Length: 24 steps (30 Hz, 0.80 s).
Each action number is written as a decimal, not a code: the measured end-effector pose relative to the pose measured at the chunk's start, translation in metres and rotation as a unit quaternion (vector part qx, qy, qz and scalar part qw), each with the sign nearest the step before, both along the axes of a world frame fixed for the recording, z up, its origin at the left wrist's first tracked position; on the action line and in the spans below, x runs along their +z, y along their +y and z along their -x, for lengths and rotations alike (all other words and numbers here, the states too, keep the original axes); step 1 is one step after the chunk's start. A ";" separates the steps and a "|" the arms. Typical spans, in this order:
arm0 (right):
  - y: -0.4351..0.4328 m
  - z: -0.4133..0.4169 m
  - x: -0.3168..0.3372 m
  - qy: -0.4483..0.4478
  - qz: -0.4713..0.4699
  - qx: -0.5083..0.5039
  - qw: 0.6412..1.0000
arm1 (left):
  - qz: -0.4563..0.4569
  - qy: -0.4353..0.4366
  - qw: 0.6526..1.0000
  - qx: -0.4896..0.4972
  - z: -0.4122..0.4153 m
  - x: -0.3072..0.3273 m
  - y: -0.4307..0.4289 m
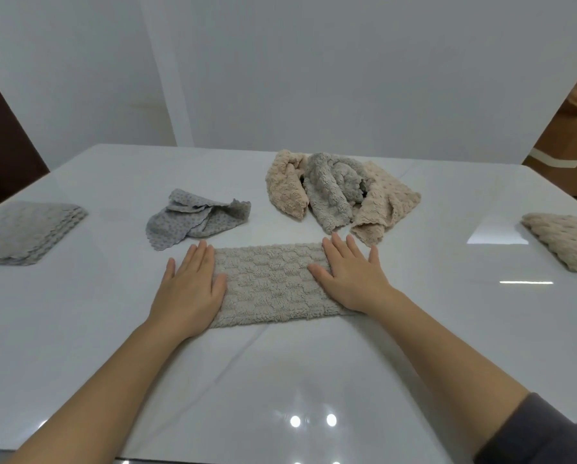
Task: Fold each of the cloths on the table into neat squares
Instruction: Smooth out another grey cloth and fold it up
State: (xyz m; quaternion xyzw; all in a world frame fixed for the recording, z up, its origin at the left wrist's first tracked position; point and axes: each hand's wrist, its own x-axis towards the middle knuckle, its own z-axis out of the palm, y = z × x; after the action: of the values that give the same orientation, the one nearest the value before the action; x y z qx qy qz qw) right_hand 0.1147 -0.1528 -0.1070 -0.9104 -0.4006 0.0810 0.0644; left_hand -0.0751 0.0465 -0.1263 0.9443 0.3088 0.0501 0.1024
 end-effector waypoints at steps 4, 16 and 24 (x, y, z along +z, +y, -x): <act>0.014 0.015 0.018 -0.032 -0.028 0.003 0.999 | 0.004 -0.003 1.000 -0.003 0.001 0.000 0.000; 0.062 0.067 -0.011 -0.031 -0.026 0.168 0.985 | 0.010 0.007 1.000 0.000 0.002 0.002 0.000; 0.023 0.035 -0.009 -0.036 -0.010 0.103 0.994 | 0.003 0.015 1.000 -0.003 0.003 0.001 0.000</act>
State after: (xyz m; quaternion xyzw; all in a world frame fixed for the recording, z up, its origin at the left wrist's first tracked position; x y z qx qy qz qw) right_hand 0.0799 -0.1300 -0.1159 -0.8660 -0.4949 0.0503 0.0506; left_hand -0.0778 0.0469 -0.1258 0.9455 0.3077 0.0349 0.1007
